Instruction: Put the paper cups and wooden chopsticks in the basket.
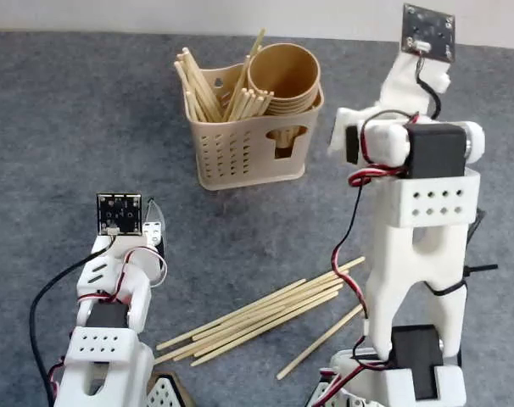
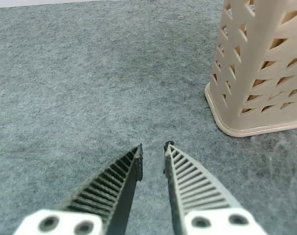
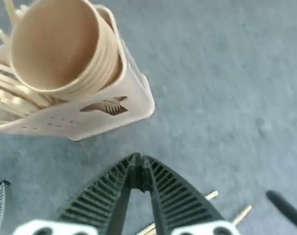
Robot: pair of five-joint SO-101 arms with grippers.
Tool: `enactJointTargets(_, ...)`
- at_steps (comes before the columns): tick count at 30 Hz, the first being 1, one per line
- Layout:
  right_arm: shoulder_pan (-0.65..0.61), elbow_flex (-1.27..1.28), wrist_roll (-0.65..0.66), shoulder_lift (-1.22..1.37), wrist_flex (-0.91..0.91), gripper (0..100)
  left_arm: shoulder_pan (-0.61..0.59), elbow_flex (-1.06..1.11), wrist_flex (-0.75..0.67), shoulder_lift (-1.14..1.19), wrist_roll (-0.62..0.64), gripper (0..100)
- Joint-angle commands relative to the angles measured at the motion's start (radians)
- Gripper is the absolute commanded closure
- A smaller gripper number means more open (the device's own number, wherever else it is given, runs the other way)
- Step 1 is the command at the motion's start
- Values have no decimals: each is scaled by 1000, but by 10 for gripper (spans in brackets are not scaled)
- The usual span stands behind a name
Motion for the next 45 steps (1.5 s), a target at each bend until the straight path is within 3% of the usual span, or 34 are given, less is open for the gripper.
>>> enactJointTargets(1,59,48,-11,-50,24,983,-12,-2,-3,-19,5,906)
enactJointTargets(23,340,564,-2,-51,21,986,-7,-2,-3,-19,5,906)
enactJointTargets(30,371,754,-2,-51,-186,968,-7,-2,-2,-19,5,906)
enactJointTargets(36,369,858,-2,-51,-196,845,-7,-2,-2,-19,5,906)
enactJointTargets(45,377,1018,-5,-50,-351,846,-7,-2,-2,-19,5,906)
